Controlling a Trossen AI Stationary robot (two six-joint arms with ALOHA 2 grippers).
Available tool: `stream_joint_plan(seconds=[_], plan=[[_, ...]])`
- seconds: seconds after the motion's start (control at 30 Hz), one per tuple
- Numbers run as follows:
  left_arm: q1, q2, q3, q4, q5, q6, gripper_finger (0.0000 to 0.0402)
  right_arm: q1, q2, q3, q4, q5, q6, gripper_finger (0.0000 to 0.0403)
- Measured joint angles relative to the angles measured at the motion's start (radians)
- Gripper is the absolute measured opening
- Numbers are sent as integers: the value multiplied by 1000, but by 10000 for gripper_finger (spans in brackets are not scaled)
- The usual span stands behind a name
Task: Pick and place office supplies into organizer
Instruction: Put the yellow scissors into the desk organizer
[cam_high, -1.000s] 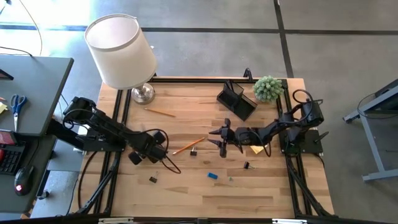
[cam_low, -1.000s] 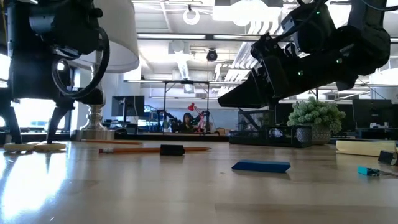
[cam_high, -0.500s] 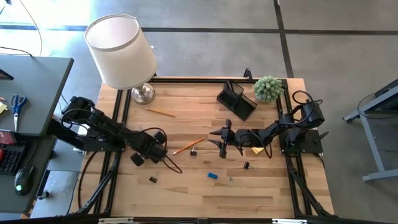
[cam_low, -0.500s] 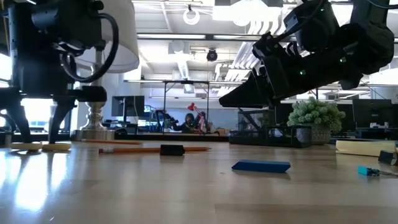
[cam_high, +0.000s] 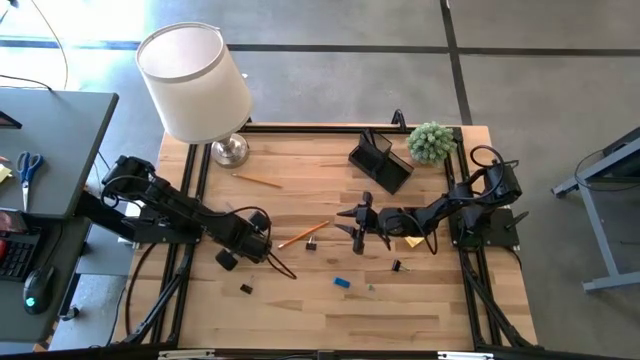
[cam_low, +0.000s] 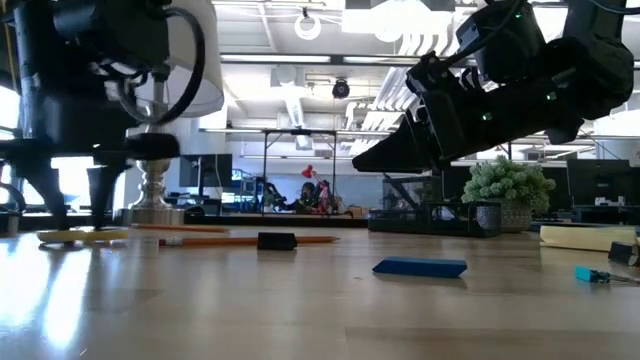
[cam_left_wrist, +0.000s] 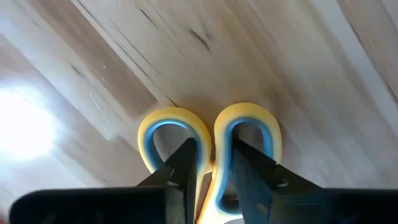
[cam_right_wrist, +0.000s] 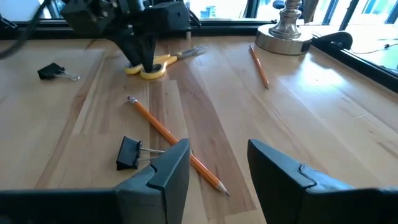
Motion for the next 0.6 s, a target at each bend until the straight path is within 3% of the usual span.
stream_joint_plan(seconds=[0.13,0.33,0.43,0.6], plan=[[2,-4,76,38,-68,0,79,0,-1,0,4,20,-4,155],[2,-5,190,78,-143,49,50,21,-62,-2,-19,26,-23,155],[29,-5,256,121,-209,82,41,42,-149,-2,-86,62,-54,155],[137,-6,368,212,-199,88,32,105,-361,-2,-291,232,-112,155]])
